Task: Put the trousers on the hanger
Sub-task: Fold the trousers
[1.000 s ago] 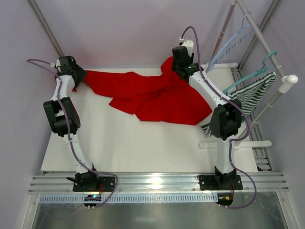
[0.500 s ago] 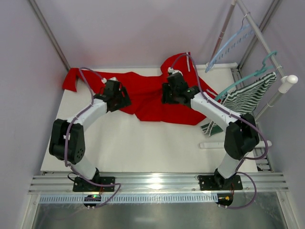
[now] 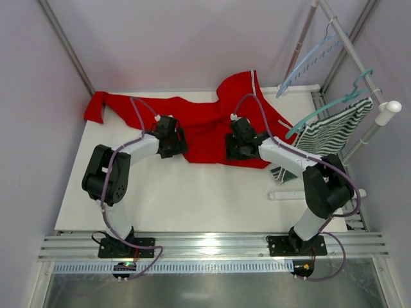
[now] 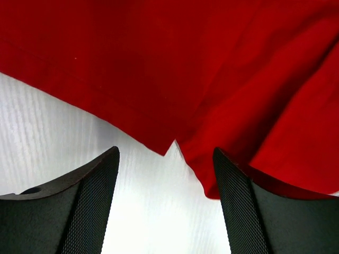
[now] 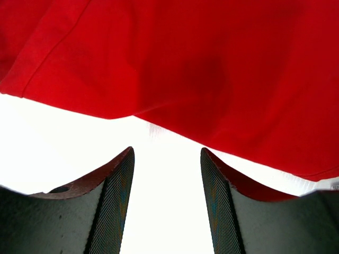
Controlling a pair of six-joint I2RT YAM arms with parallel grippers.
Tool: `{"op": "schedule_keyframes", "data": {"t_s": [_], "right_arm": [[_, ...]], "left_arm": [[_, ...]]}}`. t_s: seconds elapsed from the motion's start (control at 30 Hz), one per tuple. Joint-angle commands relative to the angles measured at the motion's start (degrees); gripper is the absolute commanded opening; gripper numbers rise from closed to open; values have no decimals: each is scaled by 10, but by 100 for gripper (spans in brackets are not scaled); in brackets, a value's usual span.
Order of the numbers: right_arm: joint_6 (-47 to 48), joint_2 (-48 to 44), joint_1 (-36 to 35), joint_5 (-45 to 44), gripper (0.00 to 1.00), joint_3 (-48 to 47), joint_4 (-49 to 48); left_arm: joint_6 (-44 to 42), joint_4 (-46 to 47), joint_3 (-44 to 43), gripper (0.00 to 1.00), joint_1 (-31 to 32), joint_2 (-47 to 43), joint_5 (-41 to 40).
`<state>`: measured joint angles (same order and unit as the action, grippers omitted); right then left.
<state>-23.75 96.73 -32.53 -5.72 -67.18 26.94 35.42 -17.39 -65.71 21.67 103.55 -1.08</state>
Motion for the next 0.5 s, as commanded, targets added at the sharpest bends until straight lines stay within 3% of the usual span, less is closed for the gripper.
{"op": "schedule_keyframes", "data": {"t_s": [0.0, 0.13, 0.23, 0.27, 0.37, 0.47], "right_arm": [[-2, -47, -2, 7, 56, 24, -46], [-30, -57, -2, 5, 56, 63, -79], [-45, -67, -2, -31, 56, 81, -98], [-49, -68, -1, -39, 56, 81, -101], [-48, -53, 4, -70, 56, 72, -102], [-50, -32, 7, -96, 56, 60, -80]], "left_arm": [[-10, 3, -31, 70, 14, 34, -37], [-8, -35, -61, 60, 20, 58, -78], [-5, -65, -80, 36, 21, 69, -105], [-4, -73, -85, 21, 21, 71, -113], [-4, -103, -94, 0, 21, 62, -121], [-3, -150, -104, 0, 21, 33, -160]]}}
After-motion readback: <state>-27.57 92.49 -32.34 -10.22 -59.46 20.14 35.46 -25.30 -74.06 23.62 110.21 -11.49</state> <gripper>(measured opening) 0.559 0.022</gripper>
